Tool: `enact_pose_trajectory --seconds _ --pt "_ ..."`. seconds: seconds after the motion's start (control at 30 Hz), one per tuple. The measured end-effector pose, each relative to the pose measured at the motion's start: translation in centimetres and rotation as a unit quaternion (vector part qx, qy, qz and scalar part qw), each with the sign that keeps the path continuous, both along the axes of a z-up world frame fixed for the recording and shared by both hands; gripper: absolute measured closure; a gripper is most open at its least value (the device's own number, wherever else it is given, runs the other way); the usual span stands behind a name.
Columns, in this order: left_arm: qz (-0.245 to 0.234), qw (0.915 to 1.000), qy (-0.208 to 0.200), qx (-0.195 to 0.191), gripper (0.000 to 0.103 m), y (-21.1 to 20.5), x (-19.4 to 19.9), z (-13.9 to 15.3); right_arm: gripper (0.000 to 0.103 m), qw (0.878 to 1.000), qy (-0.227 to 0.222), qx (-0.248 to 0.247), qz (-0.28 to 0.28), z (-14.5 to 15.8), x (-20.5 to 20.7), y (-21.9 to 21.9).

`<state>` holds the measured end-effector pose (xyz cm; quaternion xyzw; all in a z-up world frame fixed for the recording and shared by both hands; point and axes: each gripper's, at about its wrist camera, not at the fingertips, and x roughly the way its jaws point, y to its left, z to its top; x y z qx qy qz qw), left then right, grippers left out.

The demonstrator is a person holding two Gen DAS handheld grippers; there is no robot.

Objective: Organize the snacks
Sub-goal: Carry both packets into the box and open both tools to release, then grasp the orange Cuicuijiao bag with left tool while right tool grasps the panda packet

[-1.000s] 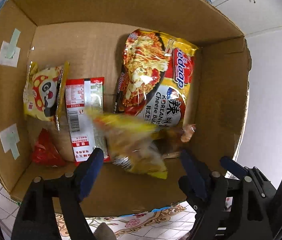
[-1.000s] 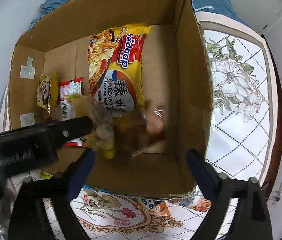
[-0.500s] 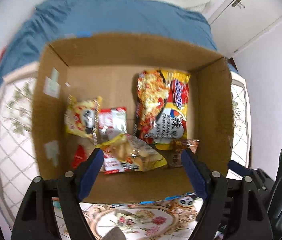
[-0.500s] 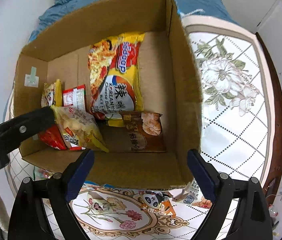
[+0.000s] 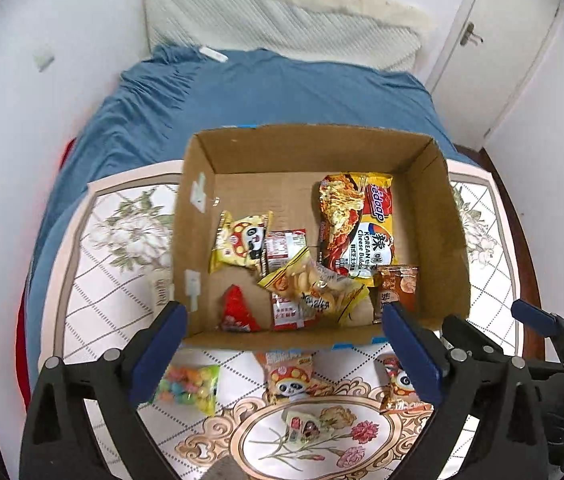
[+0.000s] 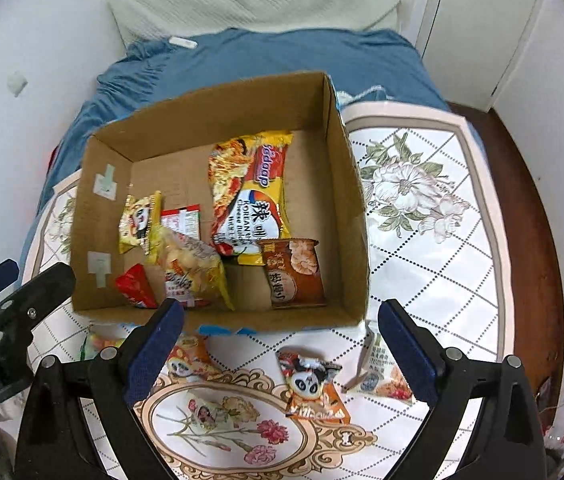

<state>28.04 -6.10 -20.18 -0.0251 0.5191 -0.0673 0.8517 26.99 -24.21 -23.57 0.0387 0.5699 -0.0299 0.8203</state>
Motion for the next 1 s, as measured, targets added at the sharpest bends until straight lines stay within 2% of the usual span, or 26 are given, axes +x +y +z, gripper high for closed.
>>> enact_pose_trajectory --seconds 0.2,0.4,0.6,0.73,0.8,0.9,1.0 --pt "0.015 0.9994 -0.029 0.009 0.003 1.3 -3.3 2.6 0.003 0.999 -0.03 -0.008 0.007 2.6 -3.2 1.2" --pt "0.016 0.9981 -0.055 0.023 0.003 2.2 -6.1 5.0 0.003 0.999 -0.045 0.007 0.007 4.9 -5.9 1.9" --pt "0.03 0.9978 -0.055 0.023 0.003 3.2 -8.8 5.8 0.003 0.998 -0.05 0.023 0.008 6.2 -7.7 2.4" --pt "0.042 0.999 -0.011 0.012 0.003 4.1 -9.3 3.0 0.003 0.998 -0.015 0.053 -0.012 4.1 -8.9 1.3" --pt "0.05 0.9982 0.031 0.004 0.003 4.4 -8.7 0.2 0.003 0.997 0.017 0.07 -0.034 1.7 -9.2 0.1" --pt "0.06 0.9955 0.073 -0.007 0.003 4.6 -8.0 -3.2 0.003 0.992 0.058 0.09 -0.07 -2.2 -9.4 -2.0" --pt "0.079 0.989 0.124 -0.018 0.003 4.5 -6.2 -7.3 0.003 0.986 0.095 0.094 -0.096 -6.1 -9.3 -3.8"
